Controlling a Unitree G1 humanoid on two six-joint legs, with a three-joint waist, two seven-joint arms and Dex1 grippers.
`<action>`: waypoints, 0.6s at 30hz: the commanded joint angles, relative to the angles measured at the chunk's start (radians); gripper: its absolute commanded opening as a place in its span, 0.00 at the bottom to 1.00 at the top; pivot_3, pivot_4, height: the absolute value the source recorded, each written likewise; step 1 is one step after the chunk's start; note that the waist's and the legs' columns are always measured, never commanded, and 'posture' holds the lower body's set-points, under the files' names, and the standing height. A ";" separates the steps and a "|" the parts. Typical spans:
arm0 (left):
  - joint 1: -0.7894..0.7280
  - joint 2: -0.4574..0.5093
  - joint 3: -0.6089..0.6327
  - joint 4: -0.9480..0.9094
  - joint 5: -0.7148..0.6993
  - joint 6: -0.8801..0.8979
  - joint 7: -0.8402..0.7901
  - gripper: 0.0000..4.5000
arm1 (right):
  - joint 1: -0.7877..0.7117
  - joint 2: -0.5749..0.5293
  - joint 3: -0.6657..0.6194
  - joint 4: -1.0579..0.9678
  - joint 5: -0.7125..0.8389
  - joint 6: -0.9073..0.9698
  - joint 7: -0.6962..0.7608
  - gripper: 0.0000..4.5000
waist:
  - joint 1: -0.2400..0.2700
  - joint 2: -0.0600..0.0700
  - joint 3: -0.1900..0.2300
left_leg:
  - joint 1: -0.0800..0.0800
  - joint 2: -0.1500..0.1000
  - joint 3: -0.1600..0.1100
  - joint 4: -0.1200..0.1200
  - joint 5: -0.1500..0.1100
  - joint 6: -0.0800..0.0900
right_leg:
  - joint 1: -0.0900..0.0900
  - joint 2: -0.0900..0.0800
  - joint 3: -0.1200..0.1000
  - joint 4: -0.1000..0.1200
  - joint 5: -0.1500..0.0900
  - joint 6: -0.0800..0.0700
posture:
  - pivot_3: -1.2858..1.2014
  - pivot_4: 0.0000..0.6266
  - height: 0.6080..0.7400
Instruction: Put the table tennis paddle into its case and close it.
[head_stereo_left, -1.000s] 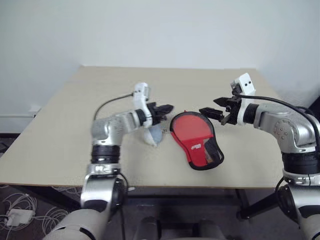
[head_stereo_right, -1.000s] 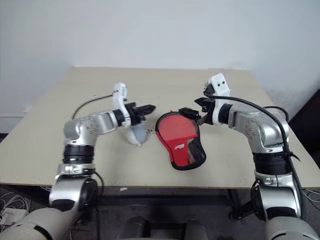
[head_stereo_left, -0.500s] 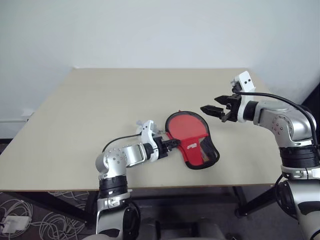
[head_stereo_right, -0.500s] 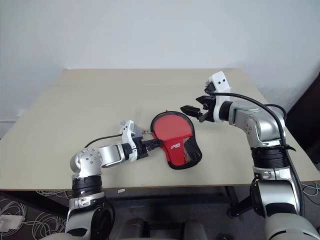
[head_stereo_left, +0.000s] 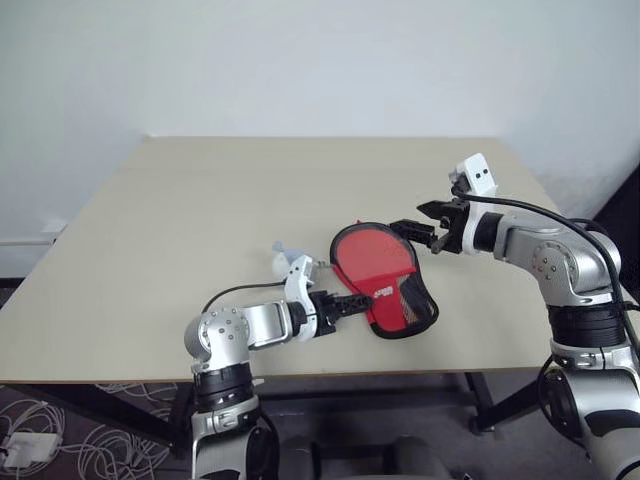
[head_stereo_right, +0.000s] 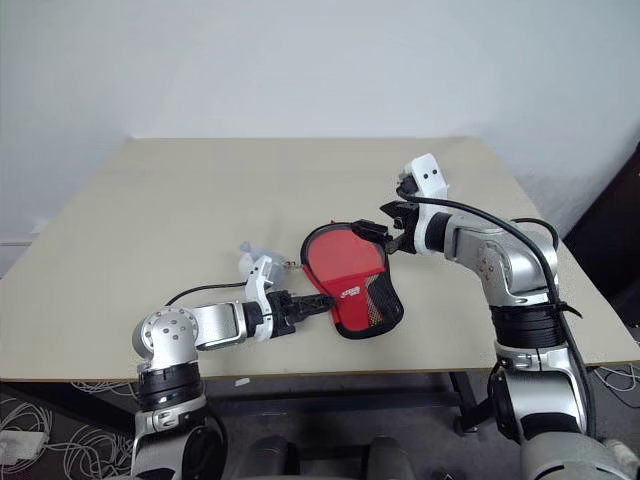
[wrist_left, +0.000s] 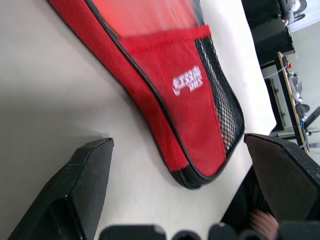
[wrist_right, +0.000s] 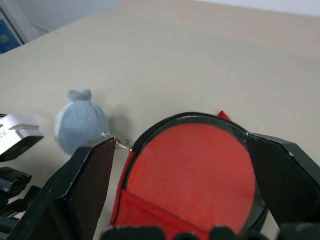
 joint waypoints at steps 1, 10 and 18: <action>0.015 -0.018 0.005 -0.004 0.008 0.036 0.008 0.99 | -0.008 0.005 -0.042 -0.056 0.023 0.005 -0.018 1.00 | -0.001 0.000 0.000 | 0.000 0.000 0.000 0.000 0.000 0.000 | 0.000 0.000 0.000 0.000 0.000 0.000 | 0.52 0.00 1.00; 0.001 -0.066 0.011 0.047 0.044 0.040 0.063 0.99 | 0.007 0.032 -0.055 -0.087 0.038 0.021 -0.057 1.00 | 0.012 0.000 -0.001 | 0.001 -0.001 -0.001 0.000 0.000 0.000 | 0.002 0.000 0.000 -0.001 0.000 0.000 | 0.52 0.00 1.00; -0.049 -0.171 0.062 0.104 0.092 0.040 0.129 0.99 | 0.023 0.060 -0.057 -0.112 0.051 0.031 -0.086 1.00 | 0.039 0.001 -0.001 | 0.001 -0.005 -0.004 0.001 0.000 0.002 | 0.007 -0.001 0.001 -0.004 -0.001 0.001 | 0.52 0.00 1.00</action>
